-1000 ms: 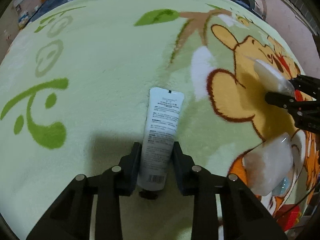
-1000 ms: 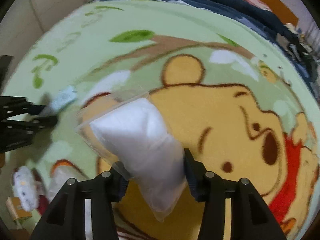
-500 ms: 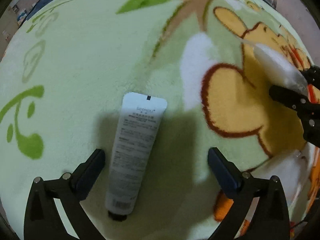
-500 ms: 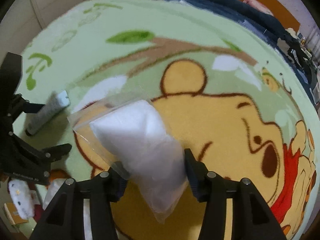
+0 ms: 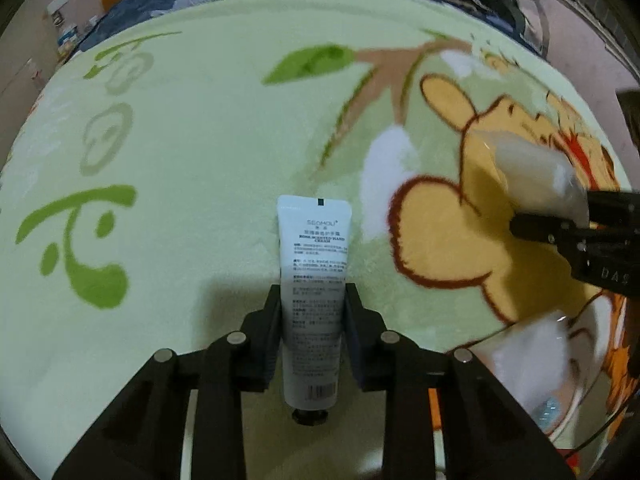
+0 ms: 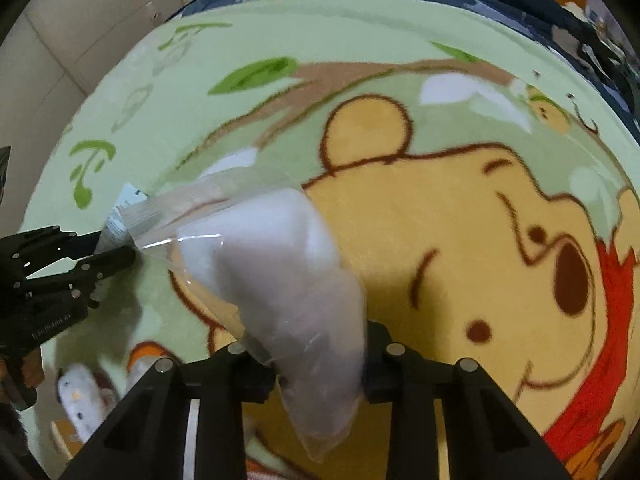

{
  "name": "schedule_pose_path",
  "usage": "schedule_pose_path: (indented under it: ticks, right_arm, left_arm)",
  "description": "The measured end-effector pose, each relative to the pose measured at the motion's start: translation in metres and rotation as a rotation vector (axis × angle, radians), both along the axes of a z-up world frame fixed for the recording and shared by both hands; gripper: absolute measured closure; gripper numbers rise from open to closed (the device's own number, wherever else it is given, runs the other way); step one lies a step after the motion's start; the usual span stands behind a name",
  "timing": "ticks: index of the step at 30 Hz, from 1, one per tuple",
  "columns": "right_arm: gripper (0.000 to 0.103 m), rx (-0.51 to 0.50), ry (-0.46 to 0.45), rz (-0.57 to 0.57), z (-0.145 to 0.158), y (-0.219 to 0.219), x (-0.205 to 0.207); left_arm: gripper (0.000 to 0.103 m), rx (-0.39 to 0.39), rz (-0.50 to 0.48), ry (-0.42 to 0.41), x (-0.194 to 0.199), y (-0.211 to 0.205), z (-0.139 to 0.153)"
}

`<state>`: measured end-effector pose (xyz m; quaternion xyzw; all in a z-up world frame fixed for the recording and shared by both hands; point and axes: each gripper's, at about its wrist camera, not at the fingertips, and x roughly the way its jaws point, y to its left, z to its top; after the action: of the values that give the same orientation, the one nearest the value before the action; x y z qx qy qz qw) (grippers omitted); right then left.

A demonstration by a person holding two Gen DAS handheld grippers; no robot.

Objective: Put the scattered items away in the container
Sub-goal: 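Lift the cream tube and bagged cloth and carry them toward the box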

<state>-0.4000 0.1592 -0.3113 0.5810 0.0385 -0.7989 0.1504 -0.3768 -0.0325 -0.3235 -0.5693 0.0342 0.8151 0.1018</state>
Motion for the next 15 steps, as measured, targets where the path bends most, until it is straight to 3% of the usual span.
schedule_pose_path:
  ticks: [9, 15]
  right_arm:
    - [0.073, 0.002, 0.021, -0.061, 0.065, 0.031, 0.024]
    - [0.073, -0.020, 0.145, -0.098, 0.166, 0.058, 0.044]
  left_arm:
    - [0.074, -0.074, 0.099, 0.007, 0.010, -0.009, 0.056]
    - [0.074, -0.077, 0.159, 0.082, 0.031, -0.031, 0.151]
